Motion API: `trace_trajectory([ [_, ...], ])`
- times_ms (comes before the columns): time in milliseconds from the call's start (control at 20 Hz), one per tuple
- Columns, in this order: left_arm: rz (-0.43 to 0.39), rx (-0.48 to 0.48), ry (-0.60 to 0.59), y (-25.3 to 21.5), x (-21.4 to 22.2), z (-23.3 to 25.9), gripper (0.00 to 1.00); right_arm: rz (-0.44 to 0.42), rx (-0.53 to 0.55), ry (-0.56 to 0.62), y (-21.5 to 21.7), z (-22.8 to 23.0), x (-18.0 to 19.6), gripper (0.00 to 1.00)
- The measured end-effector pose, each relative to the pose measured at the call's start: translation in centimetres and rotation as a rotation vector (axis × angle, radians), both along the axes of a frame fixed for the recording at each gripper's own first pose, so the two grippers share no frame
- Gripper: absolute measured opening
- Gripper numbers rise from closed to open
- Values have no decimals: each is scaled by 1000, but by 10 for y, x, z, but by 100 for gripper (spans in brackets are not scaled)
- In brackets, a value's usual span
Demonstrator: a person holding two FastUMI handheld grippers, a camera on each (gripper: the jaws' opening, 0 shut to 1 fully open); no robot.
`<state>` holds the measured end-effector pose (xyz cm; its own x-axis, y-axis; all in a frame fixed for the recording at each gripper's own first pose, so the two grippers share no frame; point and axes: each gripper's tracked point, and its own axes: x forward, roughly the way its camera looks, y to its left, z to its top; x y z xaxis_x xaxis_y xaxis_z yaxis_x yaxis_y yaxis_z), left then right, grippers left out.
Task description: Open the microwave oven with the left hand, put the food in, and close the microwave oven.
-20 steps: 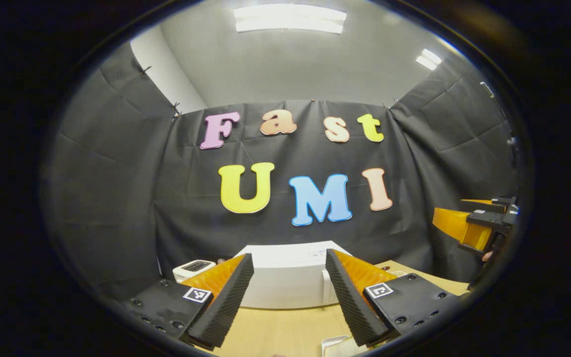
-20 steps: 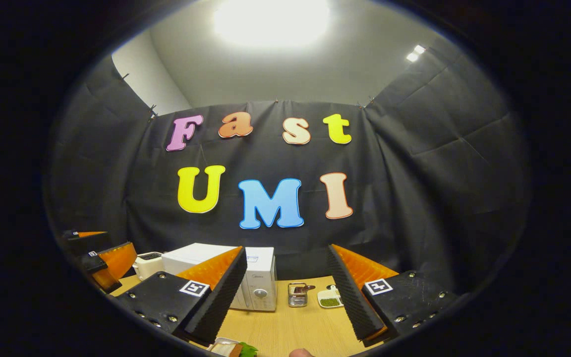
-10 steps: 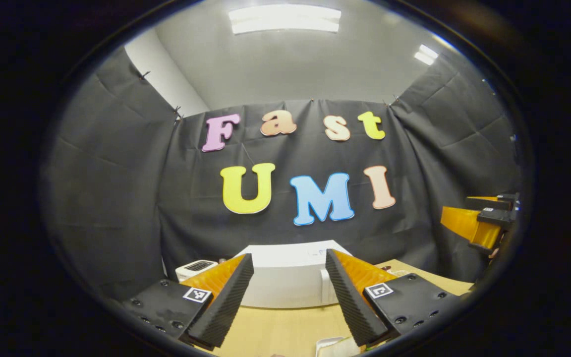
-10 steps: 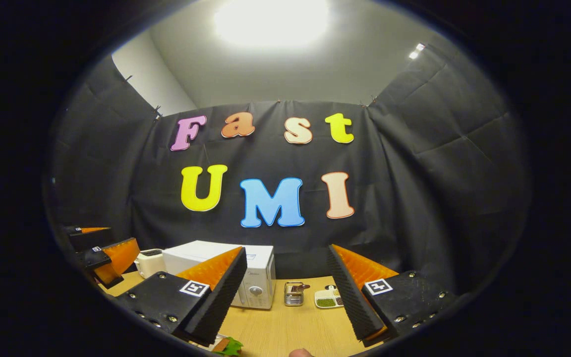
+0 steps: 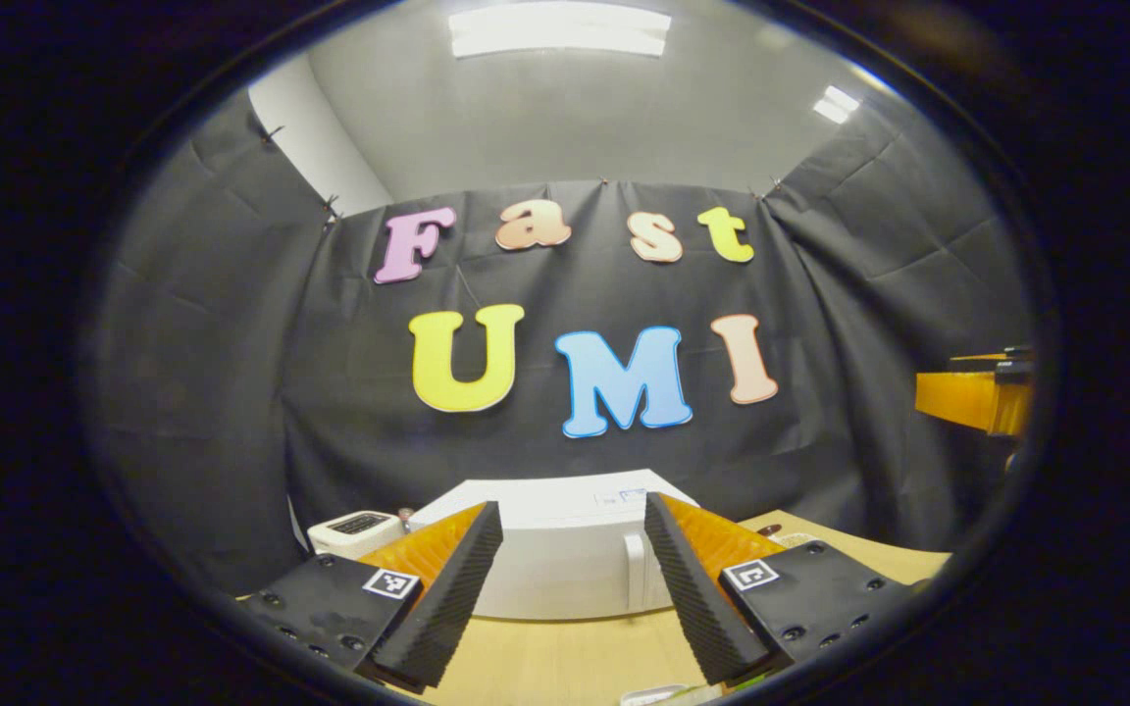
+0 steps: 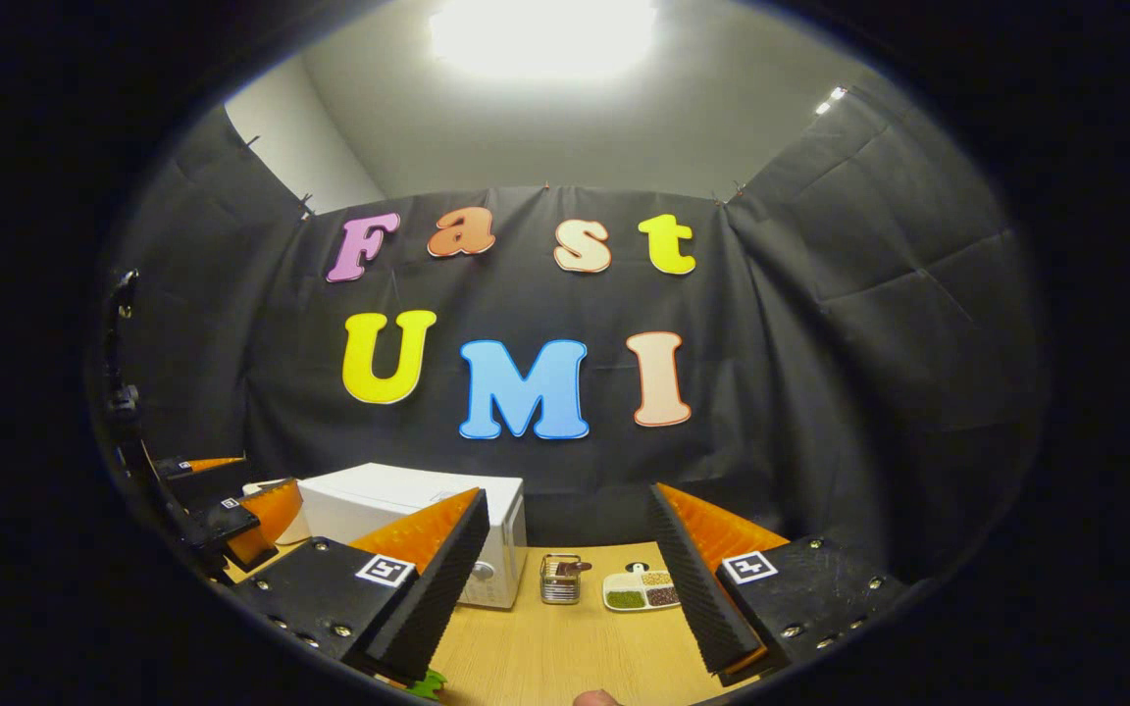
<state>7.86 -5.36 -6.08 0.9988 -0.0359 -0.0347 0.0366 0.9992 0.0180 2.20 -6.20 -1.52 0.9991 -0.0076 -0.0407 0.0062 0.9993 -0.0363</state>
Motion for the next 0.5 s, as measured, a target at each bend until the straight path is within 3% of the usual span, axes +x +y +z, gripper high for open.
trace_trajectory([
  [250, -89, -12, 34, -7, 64, -41, 93, -132, -3, 2, -5, 0, 9, 98],
  [400, -129, -12, 66, -16, 95, -72, 93, -210, -29, 14, -10, -2, 7, 98],
  [450, -127, -1, 68, -18, 105, -82, 100, -236, -38, 15, -12, -1, 4, 98],
  [500, -132, 9, 73, -19, 113, -91, 93, -265, -44, 13, -15, 0, 1, 98],
])
